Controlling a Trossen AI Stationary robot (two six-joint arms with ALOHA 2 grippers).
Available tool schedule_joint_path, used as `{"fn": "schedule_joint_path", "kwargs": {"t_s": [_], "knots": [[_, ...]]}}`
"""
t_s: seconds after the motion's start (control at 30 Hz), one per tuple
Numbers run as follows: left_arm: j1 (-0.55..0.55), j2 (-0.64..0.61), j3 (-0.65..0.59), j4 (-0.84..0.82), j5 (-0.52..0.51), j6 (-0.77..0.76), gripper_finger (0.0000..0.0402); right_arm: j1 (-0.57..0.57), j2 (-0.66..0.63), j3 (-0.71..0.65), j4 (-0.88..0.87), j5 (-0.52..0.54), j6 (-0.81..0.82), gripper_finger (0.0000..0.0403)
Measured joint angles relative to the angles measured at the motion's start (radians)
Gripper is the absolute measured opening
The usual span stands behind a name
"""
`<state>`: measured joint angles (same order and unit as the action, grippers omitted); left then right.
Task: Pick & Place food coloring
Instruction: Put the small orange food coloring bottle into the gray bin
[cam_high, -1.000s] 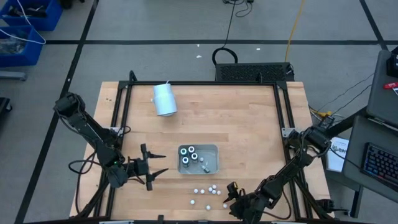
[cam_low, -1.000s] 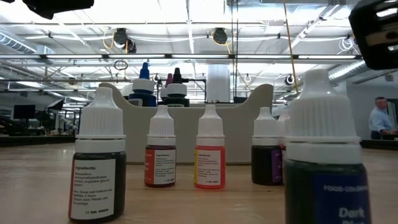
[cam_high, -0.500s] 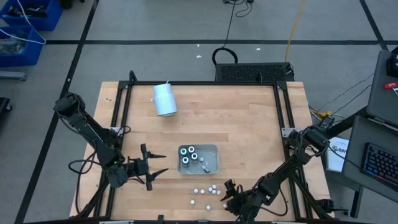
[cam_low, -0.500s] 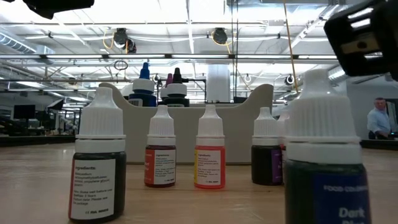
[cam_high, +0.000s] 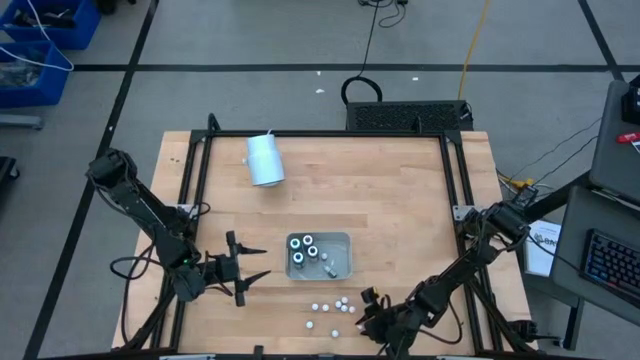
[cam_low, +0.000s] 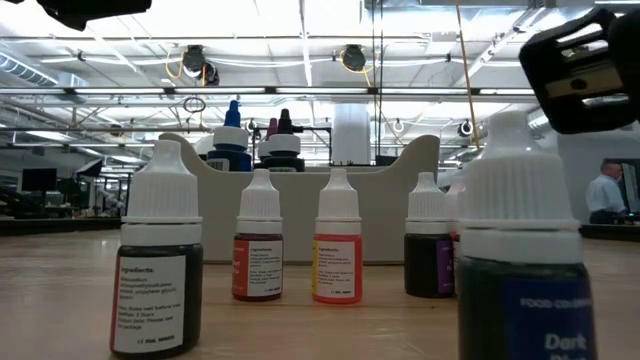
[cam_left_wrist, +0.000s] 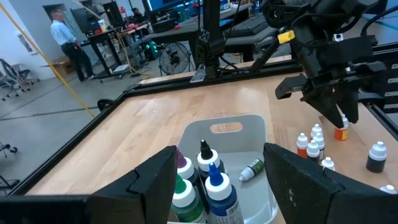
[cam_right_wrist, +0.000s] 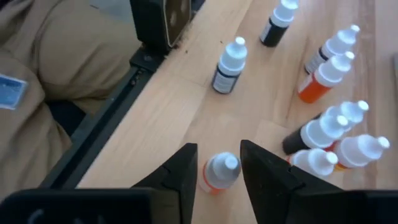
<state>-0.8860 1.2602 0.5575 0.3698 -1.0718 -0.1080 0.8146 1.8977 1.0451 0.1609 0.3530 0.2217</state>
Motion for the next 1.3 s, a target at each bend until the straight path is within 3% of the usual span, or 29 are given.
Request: {"fn": "schedule_joint_path", "kwargs": {"t_s": [0.33, 0.53, 0.6, 0.83, 0.97, 1.07, 1.3], "knots": [[0.000, 0.000, 0.000, 0.000, 0.000, 0.000, 0.0241, 0.001, 0.000, 0.000, -0.003, -0.019, 0.001, 0.0085], [0.000, 0.000, 0.000, 0.000, 0.000, 0.000, 0.0241, -0.003, -0.010, 0.000, -0.016, -0.044, -0.002, 0.0044], [0.000, 0.000, 0.000, 0.000, 0.000, 0.000, 0.0241, -0.010, -0.036, 0.003, -0.051, -0.095, -0.002, 0.0043], [0.002, 0.000, 0.000, 0.000, -0.002, 0.000, 0.0241, -0.026, -0.170, 0.107, -0.307, -0.090, -0.039, 0.0043], [0.012, 0.000, 0.000, 0.000, -0.002, 0.000, 0.0241, -0.080, -0.243, 0.194, -0.427, 0.018, -0.104, 0.0043], [0.020, 0.000, 0.000, 0.000, -0.002, 0.000, 0.0241, -0.153, -0.280, 0.204, -0.421, 0.100, -0.165, 0.0043], [0.023, 0.000, 0.000, 0.014, -0.002, 0.000, 0.0241, -0.319, -0.245, 0.181, -0.382, 0.080, -0.209, 0.0043]]}}
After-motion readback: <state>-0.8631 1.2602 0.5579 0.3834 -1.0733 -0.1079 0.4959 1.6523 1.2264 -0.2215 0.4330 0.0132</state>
